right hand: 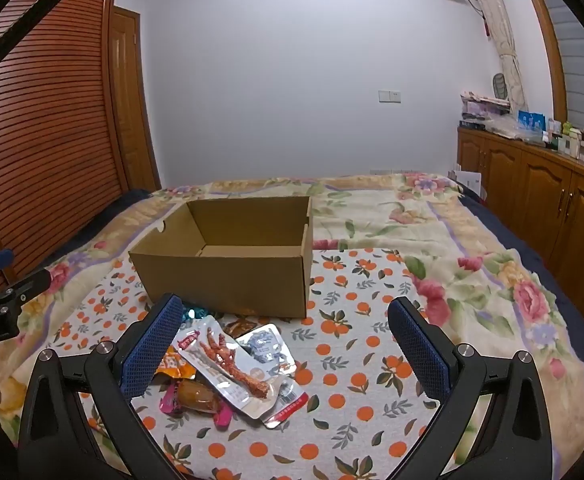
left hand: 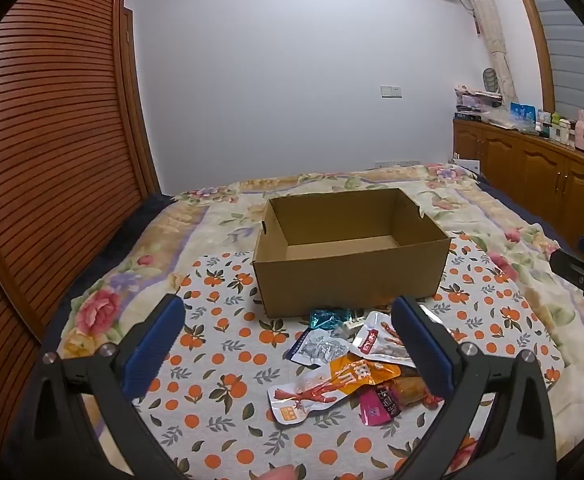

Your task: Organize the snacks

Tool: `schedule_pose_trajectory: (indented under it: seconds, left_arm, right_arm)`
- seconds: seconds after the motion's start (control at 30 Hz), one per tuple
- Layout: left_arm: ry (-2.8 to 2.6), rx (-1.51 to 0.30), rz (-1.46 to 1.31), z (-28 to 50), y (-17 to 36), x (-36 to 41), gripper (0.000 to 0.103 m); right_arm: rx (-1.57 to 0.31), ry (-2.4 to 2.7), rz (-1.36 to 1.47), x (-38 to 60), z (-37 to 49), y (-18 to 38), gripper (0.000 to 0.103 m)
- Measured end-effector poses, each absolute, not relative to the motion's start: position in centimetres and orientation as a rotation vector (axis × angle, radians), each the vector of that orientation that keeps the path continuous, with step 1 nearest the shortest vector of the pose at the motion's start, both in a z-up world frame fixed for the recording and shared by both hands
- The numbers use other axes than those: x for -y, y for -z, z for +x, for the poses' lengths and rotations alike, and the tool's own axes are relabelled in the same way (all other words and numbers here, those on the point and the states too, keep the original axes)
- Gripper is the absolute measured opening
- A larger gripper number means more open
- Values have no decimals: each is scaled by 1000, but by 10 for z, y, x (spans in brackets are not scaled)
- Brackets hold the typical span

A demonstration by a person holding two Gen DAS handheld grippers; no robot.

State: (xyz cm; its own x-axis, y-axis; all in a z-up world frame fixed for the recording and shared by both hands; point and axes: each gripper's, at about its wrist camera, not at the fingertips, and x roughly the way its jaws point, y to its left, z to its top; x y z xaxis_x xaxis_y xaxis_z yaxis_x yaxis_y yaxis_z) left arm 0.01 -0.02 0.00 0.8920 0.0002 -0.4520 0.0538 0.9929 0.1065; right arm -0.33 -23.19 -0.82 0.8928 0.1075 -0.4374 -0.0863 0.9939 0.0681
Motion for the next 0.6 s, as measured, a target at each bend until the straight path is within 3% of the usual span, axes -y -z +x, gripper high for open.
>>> schedule_pose_trajectory:
  seconds: [0.6]
  left_arm:
    - [26, -462, 119, 0, 0, 1, 103]
  right_arm:
    - [-454, -101, 47, 232, -3, 9, 103]
